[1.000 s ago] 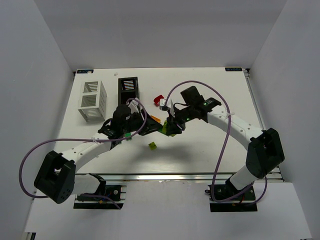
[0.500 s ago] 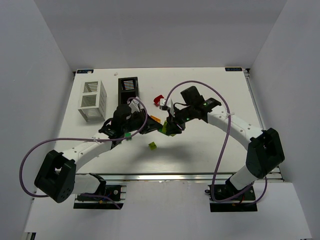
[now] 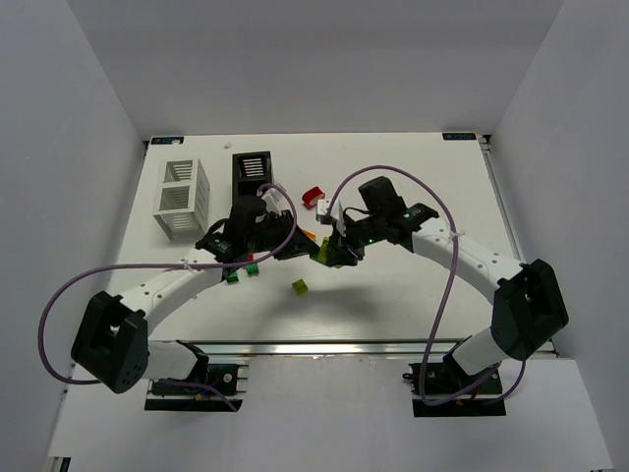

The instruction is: Sort the legos into containers by color

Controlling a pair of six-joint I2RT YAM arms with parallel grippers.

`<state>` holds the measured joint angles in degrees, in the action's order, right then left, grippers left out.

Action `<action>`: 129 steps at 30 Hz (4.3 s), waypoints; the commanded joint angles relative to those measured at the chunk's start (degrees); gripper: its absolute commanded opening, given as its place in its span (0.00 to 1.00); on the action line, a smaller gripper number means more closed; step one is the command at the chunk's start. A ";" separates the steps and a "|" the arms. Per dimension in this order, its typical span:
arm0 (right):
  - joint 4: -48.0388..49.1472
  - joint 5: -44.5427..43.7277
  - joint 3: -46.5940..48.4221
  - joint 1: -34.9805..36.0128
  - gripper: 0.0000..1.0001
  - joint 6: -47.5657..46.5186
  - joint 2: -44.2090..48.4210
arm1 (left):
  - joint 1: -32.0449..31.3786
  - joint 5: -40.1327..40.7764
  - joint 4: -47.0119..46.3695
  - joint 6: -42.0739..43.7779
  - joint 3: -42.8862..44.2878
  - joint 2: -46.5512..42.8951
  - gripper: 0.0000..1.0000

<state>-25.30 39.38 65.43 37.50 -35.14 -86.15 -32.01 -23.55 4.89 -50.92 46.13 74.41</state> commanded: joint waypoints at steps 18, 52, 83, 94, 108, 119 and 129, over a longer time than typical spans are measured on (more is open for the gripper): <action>2.71 1.14 -4.34 -4.45 0.00 2.35 8.71 | 6.26 9.14 18.58 16.20 18.90 8.99 0.00; 8.51 1.49 -9.09 -7.70 0.00 6.31 11.53 | 23.48 27.51 26.14 17.69 57.58 33.34 0.00; 8.07 4.04 -5.93 -8.14 0.00 4.02 10.74 | 22.52 0.21 15.02 11.29 34.97 15.80 0.68; 12.11 9.14 -6.19 -8.05 0.00 6.83 10.74 | 6.44 -6.51 -1.18 -0.58 8.02 0.65 0.72; 11.41 7.30 -6.45 -5.77 0.00 6.57 11.18 | -0.86 -8.79 -13.32 -5.95 4.14 2.58 0.72; 12.47 7.47 -5.58 -5.77 0.00 7.36 10.91 | -2.53 -9.14 -12.71 -6.04 2.47 3.28 0.72; 12.99 6.07 -6.10 -4.98 0.00 7.36 11.09 | -4.11 -9.06 -9.73 -4.28 6.25 7.24 0.67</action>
<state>-14.79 45.74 57.23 32.01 -28.01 -76.16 -35.46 -32.27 -6.39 -56.84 49.58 81.23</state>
